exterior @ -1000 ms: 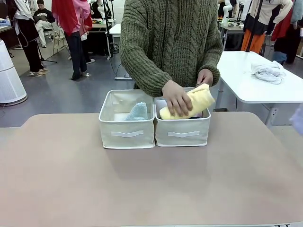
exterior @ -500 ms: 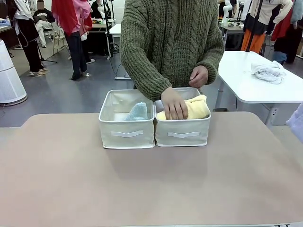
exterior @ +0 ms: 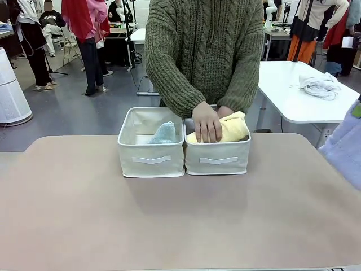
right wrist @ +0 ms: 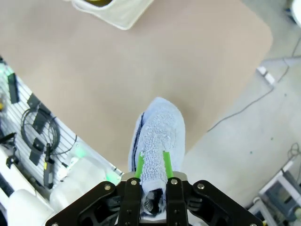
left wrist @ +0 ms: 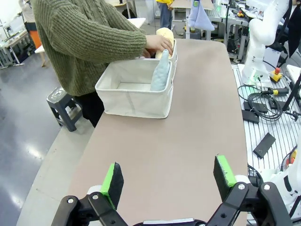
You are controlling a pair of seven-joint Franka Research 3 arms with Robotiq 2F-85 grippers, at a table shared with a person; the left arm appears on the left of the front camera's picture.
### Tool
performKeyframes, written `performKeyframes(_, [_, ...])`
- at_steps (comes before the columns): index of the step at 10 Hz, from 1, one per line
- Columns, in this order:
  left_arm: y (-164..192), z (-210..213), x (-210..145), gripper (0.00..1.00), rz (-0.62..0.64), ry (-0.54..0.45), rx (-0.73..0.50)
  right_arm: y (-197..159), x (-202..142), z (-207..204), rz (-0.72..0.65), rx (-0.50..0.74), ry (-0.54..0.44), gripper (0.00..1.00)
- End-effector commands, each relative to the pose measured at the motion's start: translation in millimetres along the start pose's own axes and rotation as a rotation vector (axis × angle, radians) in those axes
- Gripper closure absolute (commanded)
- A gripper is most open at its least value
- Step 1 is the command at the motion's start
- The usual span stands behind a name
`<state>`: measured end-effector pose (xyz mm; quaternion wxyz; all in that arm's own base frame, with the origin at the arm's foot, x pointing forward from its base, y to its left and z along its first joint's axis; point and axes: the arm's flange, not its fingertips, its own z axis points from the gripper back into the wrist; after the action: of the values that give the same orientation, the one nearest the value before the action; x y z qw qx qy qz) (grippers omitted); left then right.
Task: Sort the towels based on their folding style.
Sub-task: Pick up another triangle-folded towel from the table and place it in the left Fabric basket.
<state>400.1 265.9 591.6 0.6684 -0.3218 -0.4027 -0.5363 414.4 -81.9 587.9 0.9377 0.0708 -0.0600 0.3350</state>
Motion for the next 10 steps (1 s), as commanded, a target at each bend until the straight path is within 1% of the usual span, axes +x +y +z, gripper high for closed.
performKeyframes(1, [-2.9,-0.1,1.9,0.0,0.018,-0.009,0.006,8.1,14.1,-6.3,0.071,0.012,0.01,0.98])
performKeyframes(2, [-2.9,-0.1,1.9,0.0,0.018,-0.009,0.006,9.9,21.6,-8.9,0.061,0.008,0.012,0.98])
performKeyframes(3, [-2.9,-0.1,1.9,0.0,0.018,-0.009,0.006,6.9,23.7,-10.3,-0.044,-0.021,-0.014,0.98])
performKeyframes(4, [-2.9,-0.1,1.9,0.0,0.018,-0.009,0.006,12.7,17.8,-7.6,0.053,0.004,0.018,0.98])
performKeyframes(10, [-2.9,-0.1,1.9,0.0,0.018,-0.009,0.006,12.7,17.8,-7.6,0.053,0.004,0.018,0.98])
